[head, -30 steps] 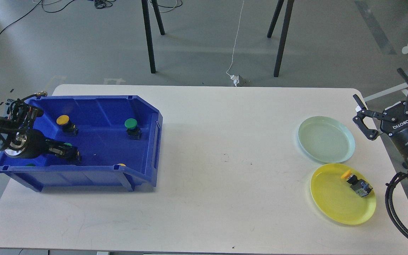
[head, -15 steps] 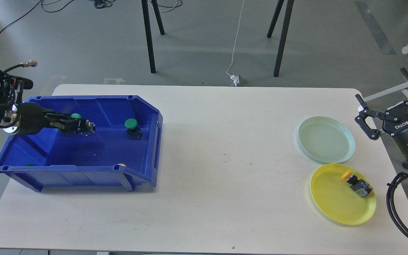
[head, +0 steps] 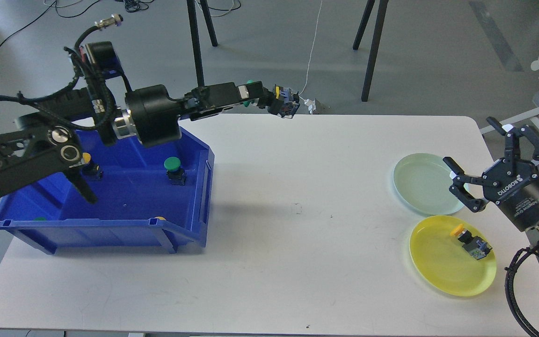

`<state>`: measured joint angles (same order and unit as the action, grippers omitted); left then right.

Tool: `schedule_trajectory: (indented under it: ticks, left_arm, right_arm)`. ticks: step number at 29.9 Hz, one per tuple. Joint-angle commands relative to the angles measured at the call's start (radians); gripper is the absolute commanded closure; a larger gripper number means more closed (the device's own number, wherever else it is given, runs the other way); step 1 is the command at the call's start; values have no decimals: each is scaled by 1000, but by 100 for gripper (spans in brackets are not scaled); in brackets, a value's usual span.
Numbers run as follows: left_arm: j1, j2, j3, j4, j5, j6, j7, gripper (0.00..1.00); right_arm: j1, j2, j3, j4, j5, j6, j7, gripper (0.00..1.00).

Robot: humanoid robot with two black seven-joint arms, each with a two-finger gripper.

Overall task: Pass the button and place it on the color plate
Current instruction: 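Lift the green button and extend it toward the right gripper, then close the right gripper on the green button held by the left gripper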

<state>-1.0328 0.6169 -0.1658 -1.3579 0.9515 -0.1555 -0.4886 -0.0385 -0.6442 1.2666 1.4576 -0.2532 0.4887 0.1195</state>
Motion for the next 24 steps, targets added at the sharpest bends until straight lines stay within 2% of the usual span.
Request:
schedule_trajectory:
  ticks: [1,5,13,18,24]
  left_arm:
    - [36,-107,-12,80,3,17,0,82]
    - [89,-120,-55,89,0,14,0,82]
    - [92,-126,-70,88,-8,13,0,82]
    - [92,-126,-70,88,-11,11,0,82]
    - [92,-131,-70,89,-16,10,0,82]
  right_arm:
    - [46,-3,-76,35,-6,0,2,2]
    - [204,-2,-212,23,-6,0,11,2]
    - [462,37,-420,-20,8,0,28,2]
    - [548,70,-483,-63,9,0,45,2]
    - [566,115,-489,-68,9,0,62,2]
